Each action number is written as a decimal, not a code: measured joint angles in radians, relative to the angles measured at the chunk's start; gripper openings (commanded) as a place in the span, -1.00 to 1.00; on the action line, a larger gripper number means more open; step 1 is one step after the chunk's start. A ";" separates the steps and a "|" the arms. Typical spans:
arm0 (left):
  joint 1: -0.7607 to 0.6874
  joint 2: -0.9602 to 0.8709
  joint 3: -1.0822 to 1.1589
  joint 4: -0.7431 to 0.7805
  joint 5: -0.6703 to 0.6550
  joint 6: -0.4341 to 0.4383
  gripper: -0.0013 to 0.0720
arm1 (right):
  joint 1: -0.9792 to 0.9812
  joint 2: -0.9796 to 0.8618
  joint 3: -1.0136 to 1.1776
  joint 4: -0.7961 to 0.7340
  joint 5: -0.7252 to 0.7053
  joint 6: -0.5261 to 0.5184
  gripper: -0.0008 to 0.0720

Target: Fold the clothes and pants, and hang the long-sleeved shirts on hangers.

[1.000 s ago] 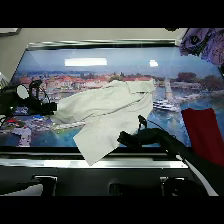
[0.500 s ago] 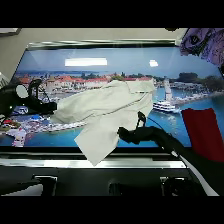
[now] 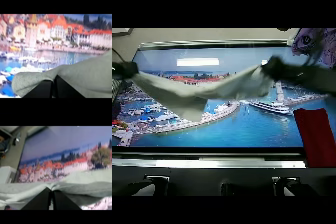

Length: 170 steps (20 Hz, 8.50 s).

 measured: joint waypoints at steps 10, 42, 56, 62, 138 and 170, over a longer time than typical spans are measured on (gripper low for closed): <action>0.000 0.415 0.165 0.038 -0.085 -0.047 -0.92 | -0.149 0.293 0.478 -0.246 -0.268 0.122 -0.89; 0.138 -0.465 -0.039 -0.053 0.048 -0.003 0.32 | -0.153 -0.864 0.478 -0.200 -0.446 -0.148 -0.10; 0.410 -0.006 -0.586 -0.293 0.033 0.113 0.31 | -0.323 -0.555 -0.392 -0.011 -0.476 -0.454 0.19; 0.417 0.008 -0.604 -0.301 0.018 0.093 0.31 | -0.240 -0.564 -0.467 0.023 -0.365 -0.480 -0.70; 0.084 -0.534 0.003 0.016 0.225 0.030 -0.92 | -0.067 -0.824 0.460 -0.310 -0.197 0.027 -0.89; 0.113 -0.623 -0.039 -0.204 -0.174 0.067 0.75 | -0.058 -0.916 0.461 -0.503 -0.605 -0.010 -0.10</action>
